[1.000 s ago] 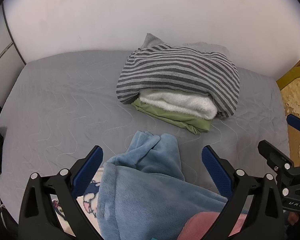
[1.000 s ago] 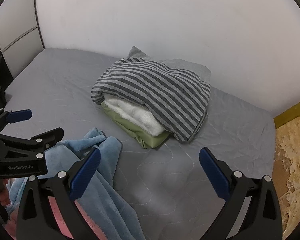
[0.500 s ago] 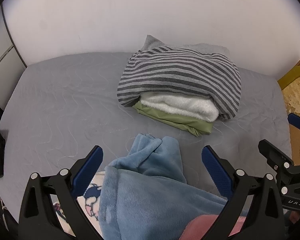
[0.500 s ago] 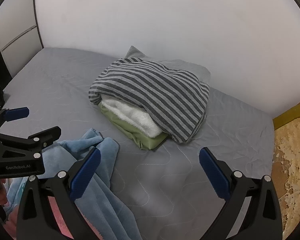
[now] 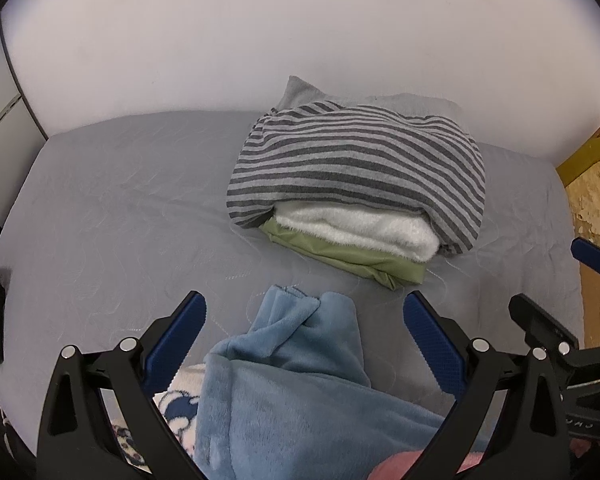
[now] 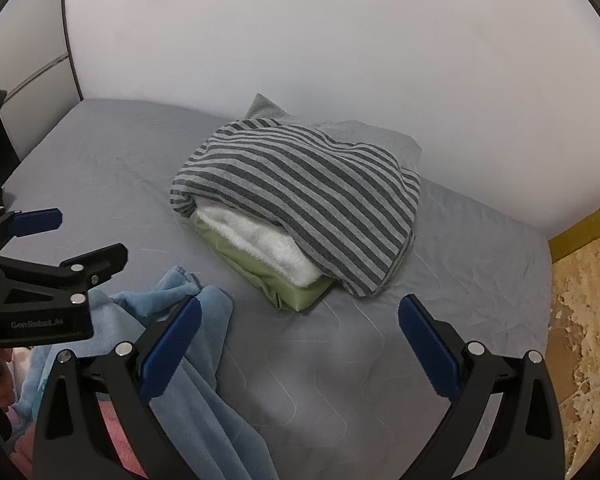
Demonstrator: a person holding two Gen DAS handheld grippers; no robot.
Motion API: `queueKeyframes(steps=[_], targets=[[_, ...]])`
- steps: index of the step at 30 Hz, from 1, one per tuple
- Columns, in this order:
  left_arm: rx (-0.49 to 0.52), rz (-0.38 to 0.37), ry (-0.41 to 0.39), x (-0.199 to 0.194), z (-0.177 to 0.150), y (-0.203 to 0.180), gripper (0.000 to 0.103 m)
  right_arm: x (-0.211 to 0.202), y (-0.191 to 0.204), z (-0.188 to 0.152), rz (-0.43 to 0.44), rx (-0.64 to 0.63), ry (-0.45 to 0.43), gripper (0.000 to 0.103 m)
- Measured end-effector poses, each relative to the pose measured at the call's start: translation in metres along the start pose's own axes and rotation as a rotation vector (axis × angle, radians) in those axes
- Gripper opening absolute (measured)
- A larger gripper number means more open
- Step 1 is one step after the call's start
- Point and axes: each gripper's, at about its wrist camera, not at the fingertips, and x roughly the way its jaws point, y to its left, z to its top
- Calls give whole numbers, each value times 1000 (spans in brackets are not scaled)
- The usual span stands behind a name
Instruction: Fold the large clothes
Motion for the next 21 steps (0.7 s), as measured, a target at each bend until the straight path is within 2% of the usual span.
queueKeyframes(steps=[4, 21], targets=[[-2, 9, -21, -1, 1, -1, 97, -3, 3, 0, -6, -13, -27, 97], [-19, 30, -64, -7, 0, 1, 97, 2, 2, -1, -11, -14, -19, 97]])
